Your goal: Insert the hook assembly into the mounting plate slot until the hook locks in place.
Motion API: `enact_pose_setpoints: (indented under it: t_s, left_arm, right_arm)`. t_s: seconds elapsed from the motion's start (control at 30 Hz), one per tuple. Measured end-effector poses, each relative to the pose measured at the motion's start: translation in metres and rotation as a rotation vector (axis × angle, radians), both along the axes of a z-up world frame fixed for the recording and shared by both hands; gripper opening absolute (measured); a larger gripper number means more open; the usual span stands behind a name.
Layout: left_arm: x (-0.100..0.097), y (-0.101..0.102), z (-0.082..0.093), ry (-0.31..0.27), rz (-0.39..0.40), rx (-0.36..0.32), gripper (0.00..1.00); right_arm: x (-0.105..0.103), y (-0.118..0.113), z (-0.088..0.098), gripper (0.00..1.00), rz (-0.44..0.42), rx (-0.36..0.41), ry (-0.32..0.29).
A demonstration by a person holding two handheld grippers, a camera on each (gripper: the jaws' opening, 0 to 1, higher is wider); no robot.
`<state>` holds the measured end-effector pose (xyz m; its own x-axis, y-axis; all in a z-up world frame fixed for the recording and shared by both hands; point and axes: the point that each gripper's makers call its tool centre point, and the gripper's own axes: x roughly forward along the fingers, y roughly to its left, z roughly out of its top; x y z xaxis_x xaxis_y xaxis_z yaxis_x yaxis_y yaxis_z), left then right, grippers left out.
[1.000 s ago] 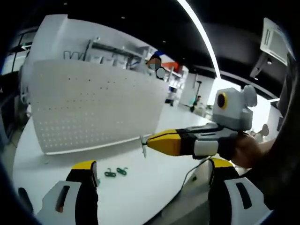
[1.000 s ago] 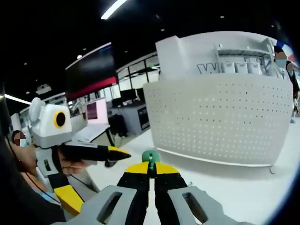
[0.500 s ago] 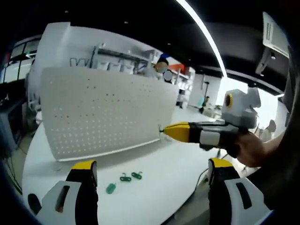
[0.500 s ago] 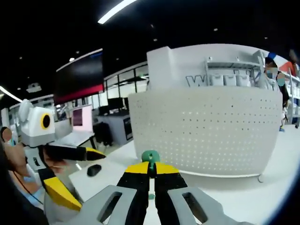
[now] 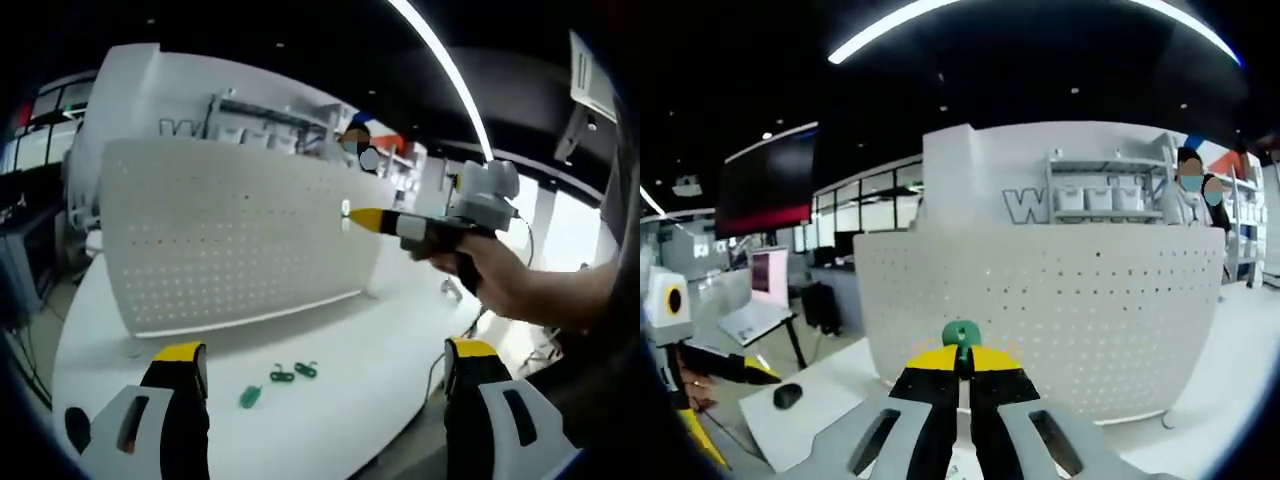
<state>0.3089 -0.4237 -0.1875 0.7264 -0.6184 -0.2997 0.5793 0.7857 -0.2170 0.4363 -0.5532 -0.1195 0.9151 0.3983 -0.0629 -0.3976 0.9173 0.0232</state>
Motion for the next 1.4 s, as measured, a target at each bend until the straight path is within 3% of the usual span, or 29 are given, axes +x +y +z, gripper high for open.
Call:
enact_pose_setpoints:
  t_s: [0.23,0.57,0.87,1.17,1.4]
  left_arm:
    - [0.009,0.003,-0.003,0.008,0.012,-0.008,1.0]
    - [0.019,0.013,-0.01,0.029,0.035,-0.016,1.0]
    - [0.03,0.027,-0.012,0.022,0.057,0.011,1.0]
    - [0.033,0.03,-0.017,0.036,0.064,0.008,0.99]
    - [0.035,0.032,-0.019,0.041,0.071,0.002,0.99]
  right_arm:
    - [0.037,-0.02,0.013,0.0,-0.091,0.017,-0.046]
    - [0.084,-0.024,0.021,0.0,-0.18,0.04,-0.079]
    - [0.112,-0.033,0.039,0.0,-0.235,0.028,-0.144]
    - [0.134,-0.039,0.048,0.0,-0.266,0.055,-0.163]
    - [0.144,-0.049,0.045,0.0,-0.298,0.071,-0.159]
